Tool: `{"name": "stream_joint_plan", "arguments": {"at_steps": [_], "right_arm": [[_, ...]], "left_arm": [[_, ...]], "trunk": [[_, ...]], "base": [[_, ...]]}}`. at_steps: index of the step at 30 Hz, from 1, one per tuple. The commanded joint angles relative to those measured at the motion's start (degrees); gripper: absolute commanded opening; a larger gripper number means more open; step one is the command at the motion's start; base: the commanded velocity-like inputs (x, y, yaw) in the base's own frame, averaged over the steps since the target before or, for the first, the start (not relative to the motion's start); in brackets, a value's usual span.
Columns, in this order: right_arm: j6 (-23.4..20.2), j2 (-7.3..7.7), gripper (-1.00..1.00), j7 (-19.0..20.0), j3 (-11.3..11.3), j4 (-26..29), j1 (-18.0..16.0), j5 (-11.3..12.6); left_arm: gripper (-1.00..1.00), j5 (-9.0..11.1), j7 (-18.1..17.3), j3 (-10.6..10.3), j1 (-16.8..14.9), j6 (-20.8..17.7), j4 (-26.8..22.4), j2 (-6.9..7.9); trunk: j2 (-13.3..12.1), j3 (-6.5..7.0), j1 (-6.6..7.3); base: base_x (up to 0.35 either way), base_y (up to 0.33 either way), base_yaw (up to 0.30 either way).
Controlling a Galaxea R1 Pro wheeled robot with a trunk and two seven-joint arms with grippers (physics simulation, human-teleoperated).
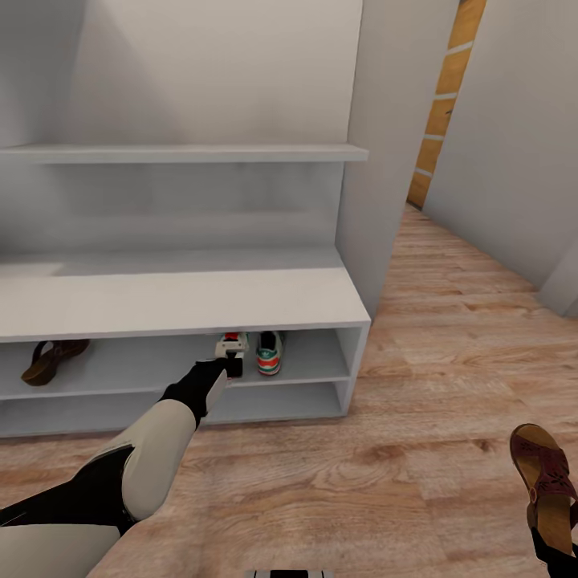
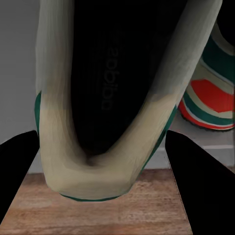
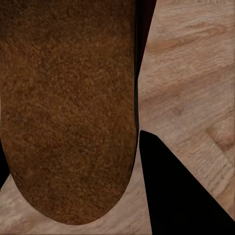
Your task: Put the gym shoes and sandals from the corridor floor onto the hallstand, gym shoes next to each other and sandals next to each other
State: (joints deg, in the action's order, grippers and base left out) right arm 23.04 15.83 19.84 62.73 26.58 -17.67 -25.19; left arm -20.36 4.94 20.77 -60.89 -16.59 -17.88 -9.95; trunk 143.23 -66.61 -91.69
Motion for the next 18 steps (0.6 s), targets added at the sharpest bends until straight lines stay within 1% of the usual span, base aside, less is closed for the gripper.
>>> {"name": "stream_joint_plan", "arguments": {"at_steps": [1, 6, 18], "right_arm": [[0.16, -0.01, -1.0, 0.54, 0.5, -0.04, -0.09, -0.13], [0.16, -0.01, -1.0, 0.51, 0.48, -0.04, -0.09, -0.13], [0.16, -0.01, -1.0, 0.5, 0.5, -0.04, -0.09, -0.14]], "left_arm": [[-1.0, -0.29, 0.07, 0.23, -0.02, -0.29, -0.11, -0.05], [-1.0, -0.3, 0.07, 0.23, -0.02, -0.28, -0.12, -0.05], [-1.0, -0.29, 0.01, 0.23, -0.02, -0.22, -0.08, -0.05]], "trunk": [[0.02, -0.05, -0.01], [0.02, -0.05, -0.01], [0.02, -0.05, -0.01]], "base": [[0.236, -0.109, 0.0], [0.124, -0.064, 0.0], [0.011, -0.005, 0.0]]}}
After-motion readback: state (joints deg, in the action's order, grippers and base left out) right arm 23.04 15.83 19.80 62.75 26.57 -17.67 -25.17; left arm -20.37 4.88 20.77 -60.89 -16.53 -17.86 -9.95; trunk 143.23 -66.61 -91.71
